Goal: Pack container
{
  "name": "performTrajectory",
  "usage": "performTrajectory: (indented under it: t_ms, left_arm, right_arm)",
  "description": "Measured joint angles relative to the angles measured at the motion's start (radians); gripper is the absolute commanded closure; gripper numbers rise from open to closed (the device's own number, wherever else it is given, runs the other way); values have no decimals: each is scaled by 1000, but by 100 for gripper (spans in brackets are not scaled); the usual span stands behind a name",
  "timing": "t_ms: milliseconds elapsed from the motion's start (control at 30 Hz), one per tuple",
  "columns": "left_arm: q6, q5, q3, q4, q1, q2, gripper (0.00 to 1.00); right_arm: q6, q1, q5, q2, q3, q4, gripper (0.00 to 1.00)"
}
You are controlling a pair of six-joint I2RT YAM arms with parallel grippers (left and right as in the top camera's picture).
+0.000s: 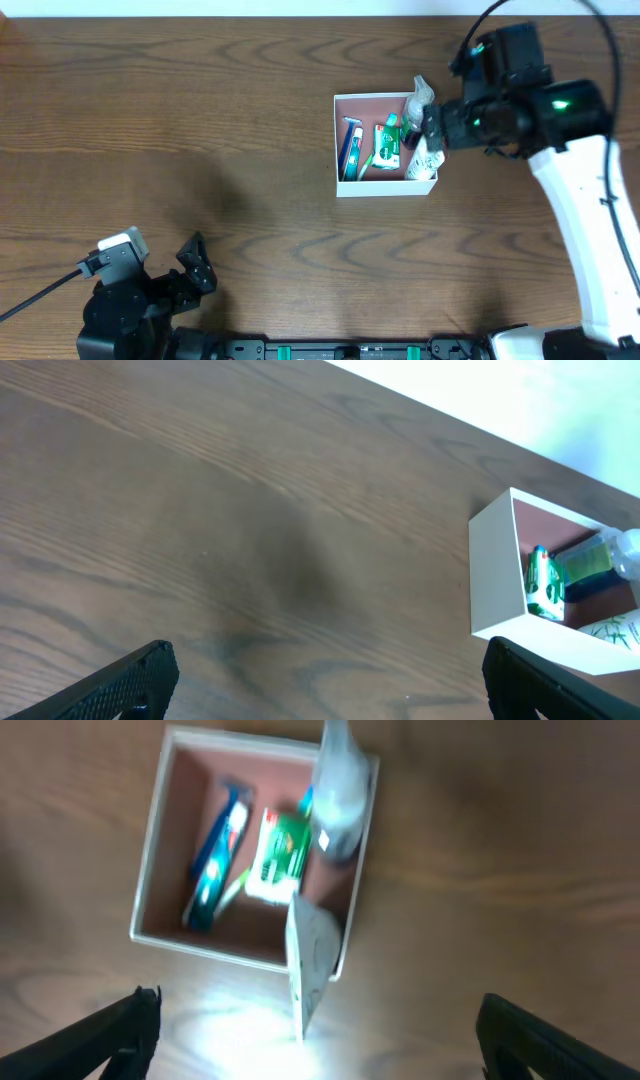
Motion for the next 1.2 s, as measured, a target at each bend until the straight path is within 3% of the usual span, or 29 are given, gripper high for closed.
performTrajectory:
  t_ms: [200,500,733,933,1200]
  left_arm:
    - [0,0,0,0,0,0,2]
    - [0,0,0,0,0,0,2]
    - [0,0,0,0,0,0,2]
    - [0,0,0,0,0,0,2]
    - [0,0,0,0,0,0,2]
  right_arm:
    - [55,-12,146,-118,108,-74,1]
    - [196,-195,290,-296,41,-186,1]
    - [219,-227,217,-294,-232,-132,1]
    - [224,-228,130,-347,-491,18,4]
    - [257,-227,87,-740,-753,161,1]
